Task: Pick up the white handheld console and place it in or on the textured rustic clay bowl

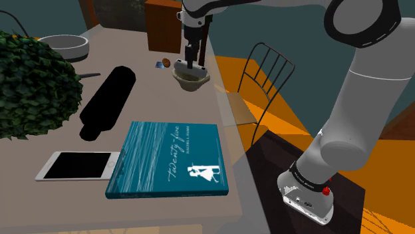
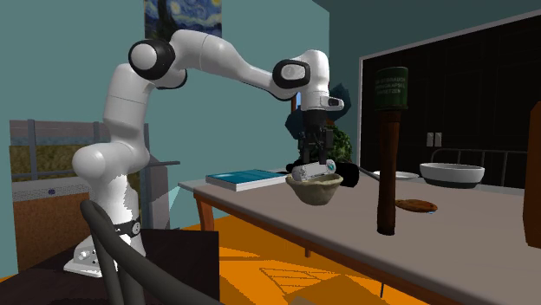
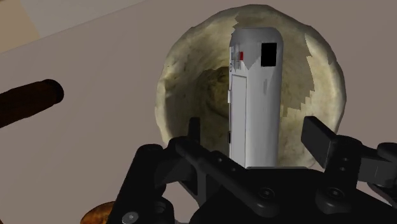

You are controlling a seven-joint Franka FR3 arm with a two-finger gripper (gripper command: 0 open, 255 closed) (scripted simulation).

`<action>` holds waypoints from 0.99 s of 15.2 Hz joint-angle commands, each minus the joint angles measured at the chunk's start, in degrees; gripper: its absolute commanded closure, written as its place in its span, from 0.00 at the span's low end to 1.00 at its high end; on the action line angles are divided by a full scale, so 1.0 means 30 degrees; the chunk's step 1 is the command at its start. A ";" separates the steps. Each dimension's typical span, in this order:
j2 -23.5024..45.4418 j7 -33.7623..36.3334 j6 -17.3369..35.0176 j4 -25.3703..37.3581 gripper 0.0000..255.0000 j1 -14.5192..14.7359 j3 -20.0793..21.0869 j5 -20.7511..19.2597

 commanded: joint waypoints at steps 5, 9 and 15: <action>-0.0056 -0.0024 -0.1260 0.1204 0.00 0.0044 0.0026 0.0020; -0.0007 -0.0043 -0.2426 0.2417 0.00 0.0088 0.0049 0.0028; -0.0006 -0.0043 -0.2427 0.2419 0.00 0.0088 0.0049 0.0028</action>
